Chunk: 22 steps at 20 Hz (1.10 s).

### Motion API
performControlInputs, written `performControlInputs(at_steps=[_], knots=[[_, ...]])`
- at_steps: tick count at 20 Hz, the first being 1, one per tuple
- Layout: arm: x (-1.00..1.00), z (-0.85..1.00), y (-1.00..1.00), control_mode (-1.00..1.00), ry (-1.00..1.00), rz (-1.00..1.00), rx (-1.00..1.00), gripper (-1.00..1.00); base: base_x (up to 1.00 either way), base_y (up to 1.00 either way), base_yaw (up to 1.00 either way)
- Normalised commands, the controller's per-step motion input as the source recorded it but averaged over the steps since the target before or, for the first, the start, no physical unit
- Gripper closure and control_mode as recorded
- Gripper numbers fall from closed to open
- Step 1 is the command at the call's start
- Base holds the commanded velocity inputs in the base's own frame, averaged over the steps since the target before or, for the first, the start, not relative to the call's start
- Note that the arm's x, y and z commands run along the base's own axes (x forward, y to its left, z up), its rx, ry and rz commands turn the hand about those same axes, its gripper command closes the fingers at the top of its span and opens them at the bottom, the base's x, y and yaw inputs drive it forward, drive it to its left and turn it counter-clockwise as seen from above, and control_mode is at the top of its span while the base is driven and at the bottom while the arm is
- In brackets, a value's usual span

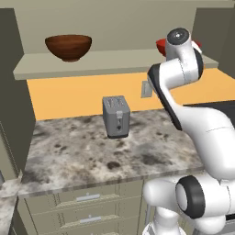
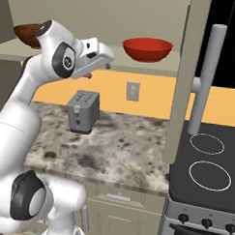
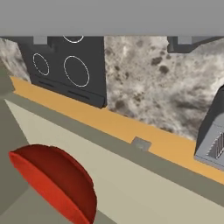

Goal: Pick up the bowls from the cabinet and place each bowl in front of a stool on the dining counter.

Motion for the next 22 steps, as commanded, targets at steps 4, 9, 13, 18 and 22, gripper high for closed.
performControlInputs(at_steps=[4, 9, 13, 18, 22], knots=[[0.20, 0.35, -0.07, -1.00, -0.01, 0.00, -0.07, -1.00, 0.00, 0.00, 0.00], [0.32, 0.37, -0.06, -1.00, 0.00, 0.00, -0.03, -1.00, 0.00, 0.00, 0.00], [0.57, 0.00, -0.13, -1.00, 0.01, 0.00, -0.02, -1.00, 0.00, 0.00, 0.00], [0.44, 0.02, -0.12, -1.00, -0.01, 0.00, -0.20, -1.00, 0.00, 0.00, 0.00], [0.31, 0.05, -0.14, -1.00, 0.07, 0.00, -0.17, -1.00, 0.00, 0.00, 0.00]])
